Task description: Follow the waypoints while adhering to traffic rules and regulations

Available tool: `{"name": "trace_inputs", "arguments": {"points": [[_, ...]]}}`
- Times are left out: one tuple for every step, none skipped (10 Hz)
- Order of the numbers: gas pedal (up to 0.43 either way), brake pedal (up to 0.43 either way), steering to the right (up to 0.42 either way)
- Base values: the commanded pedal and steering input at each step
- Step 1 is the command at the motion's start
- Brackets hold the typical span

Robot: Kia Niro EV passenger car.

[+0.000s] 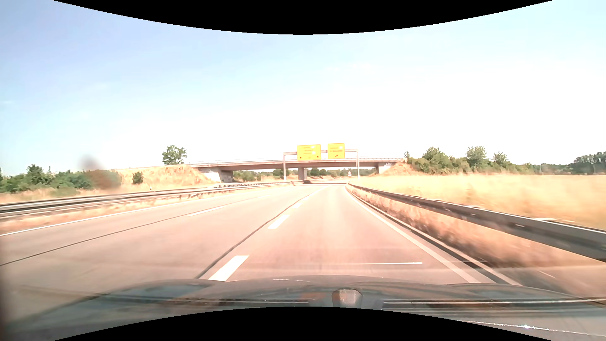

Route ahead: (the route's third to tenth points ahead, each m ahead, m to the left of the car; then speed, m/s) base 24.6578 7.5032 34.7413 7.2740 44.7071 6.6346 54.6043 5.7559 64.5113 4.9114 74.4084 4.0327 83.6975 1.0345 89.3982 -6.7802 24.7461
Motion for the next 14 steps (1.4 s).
{"name": "trace_inputs", "arguments": {"points": [[0.000,0.152,0.010],[0.000,0.159,0.010],[0.000,0.165,0.010],[0.000,0.159,0.008],[0.000,0.152,0.007],[0.000,0.140,0.008],[0.000,0.134,0.007],[0.000,0.128,0.007],[0.000,0.128,0.007],[0.000,0.122,0.006],[0.000,0.110,0.006],[0.000,0.098,0.006],[0.000,0.091,0.007],[0.000,0.085,0.007]]}}
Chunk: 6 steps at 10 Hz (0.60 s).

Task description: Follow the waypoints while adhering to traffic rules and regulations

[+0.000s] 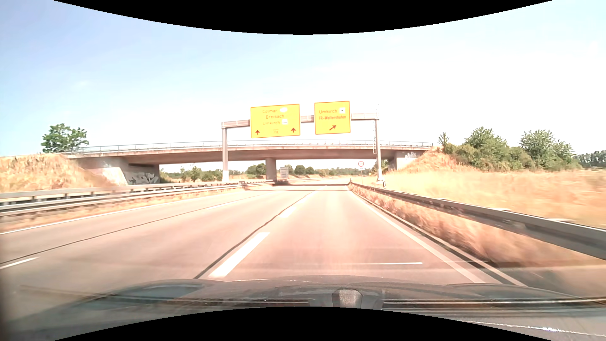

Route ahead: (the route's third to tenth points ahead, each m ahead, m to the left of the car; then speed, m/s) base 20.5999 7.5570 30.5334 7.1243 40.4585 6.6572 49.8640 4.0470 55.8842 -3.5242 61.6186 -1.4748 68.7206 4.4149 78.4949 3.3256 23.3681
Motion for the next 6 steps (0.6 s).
{"name": "trace_inputs", "arguments": {"points": [[0.000,0.085,0.008],[0.000,0.079,0.009],[0.000,0.073,0.009],[0.000,0.067,0.010],[0.000,0.067,0.011],[0.000,0.061,0.010]]}}
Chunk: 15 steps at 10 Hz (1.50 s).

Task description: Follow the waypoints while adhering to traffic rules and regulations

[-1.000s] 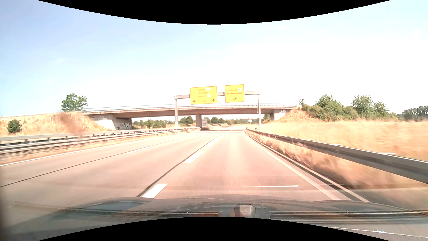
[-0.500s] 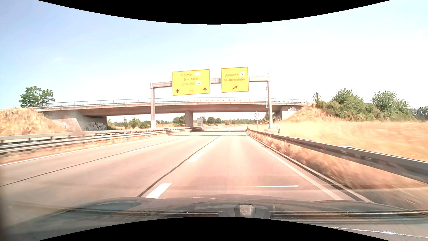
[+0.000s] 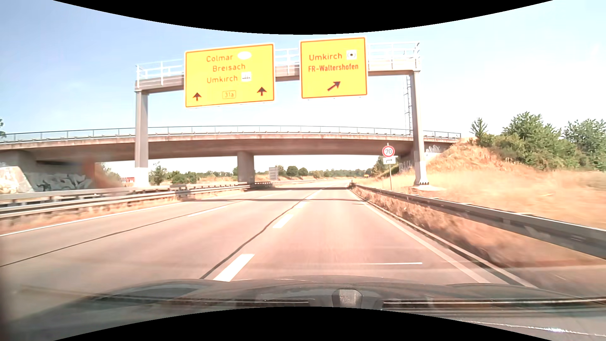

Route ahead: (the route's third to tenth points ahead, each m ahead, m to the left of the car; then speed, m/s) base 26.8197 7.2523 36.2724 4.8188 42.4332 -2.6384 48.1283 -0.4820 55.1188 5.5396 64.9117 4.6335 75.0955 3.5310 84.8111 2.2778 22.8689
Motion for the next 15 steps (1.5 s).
{"name": "trace_inputs", "arguments": {"points": [[0.000,0.061,0.010],[0.000,0.055,0.011],[0.000,0.055,0.011],[0.000,0.055,0.011],[0.000,0.055,0.011],[0.000,0.055,0.010],[0.000,0.049,0.010],[0.000,0.024,0.010],[0.000,0.018,0.009],[0.000,0.018,0.009],[0.000,0.018,0.010],[0.000,0.018,0.009],[0.000,0.018,0.009],[0.000,0.018,0.009],[0.000,0.018,0.008]]}}
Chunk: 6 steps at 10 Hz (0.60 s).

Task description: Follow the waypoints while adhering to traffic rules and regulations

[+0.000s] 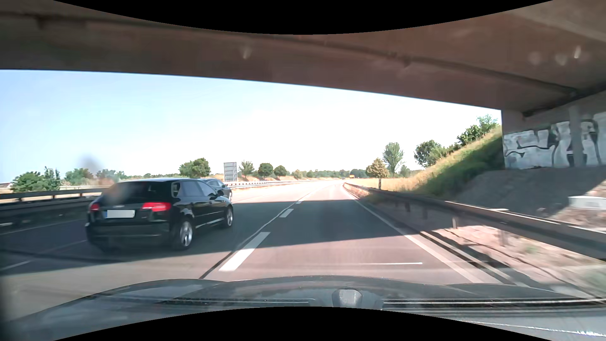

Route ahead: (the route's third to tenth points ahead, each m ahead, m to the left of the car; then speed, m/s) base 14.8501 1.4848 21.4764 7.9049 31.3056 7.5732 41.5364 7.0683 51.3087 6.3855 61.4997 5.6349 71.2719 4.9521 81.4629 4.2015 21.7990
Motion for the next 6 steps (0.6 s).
{"name": "trace_inputs", "arguments": {"points": [[0.000,0.018,0.008],[0.000,0.018,0.008],[0.000,0.018,0.008],[0.000,0.018,0.008],[0.000,0.018,0.008],[0.000,0.018,0.008]]}}
